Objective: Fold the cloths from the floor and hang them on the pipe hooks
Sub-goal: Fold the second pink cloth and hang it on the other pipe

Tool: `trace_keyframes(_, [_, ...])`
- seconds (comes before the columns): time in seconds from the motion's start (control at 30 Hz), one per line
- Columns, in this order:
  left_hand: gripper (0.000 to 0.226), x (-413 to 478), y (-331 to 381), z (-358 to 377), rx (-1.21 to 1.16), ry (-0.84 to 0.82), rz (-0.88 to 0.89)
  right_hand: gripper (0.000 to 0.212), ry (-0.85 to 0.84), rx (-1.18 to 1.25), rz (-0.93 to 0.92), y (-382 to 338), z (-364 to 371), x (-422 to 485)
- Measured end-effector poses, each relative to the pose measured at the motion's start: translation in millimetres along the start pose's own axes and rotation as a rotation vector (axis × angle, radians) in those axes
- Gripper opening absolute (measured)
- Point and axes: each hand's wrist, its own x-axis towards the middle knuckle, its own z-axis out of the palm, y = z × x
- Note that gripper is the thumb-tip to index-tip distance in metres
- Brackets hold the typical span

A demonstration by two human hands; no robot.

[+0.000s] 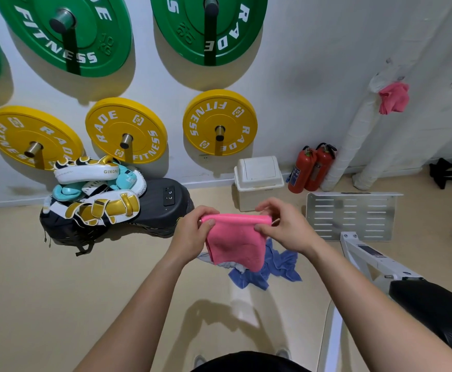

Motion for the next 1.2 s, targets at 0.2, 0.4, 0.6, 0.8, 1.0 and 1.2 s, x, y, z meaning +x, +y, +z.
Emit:
trace_keyframes(0.2, [0.032, -8, 4, 20, -0.102, -0.098, -0.064, 0.017, -0.037, 0.003, 0.063, -6, -4, 4])
trace_keyframes(0.4, [0.029, -8, 8, 32, -0.152, -0.131, -0.183, 0.037, 0.09, 0.012, 0.003, -3, -16, 4])
trace_keyframes(0.6, [0.028, 0, 30, 38, -0.444, -0.119, -0.27, 0.049, 0.291, 0.148, 0.107, 10, -22, -6])
trace_keyframes(0.8, [0.019, 13, 58, 69, -0.325, 0.003, -0.259, 0.055, 0.17, 0.483, 0.225, 27, -28, -26])
trace_keyframes(1.0, [0.017, 18, 83, 117, -0.027, 0.024, -0.055, 0.027, 0.245, 0.44, 0.236, 58, -57, -45])
trace_keyframes(1.2, [0.027, 31, 116, 174, 0.203, -0.027, 0.058, 0.029, 0.315, 0.361, 0.276, 94, -97, -61])
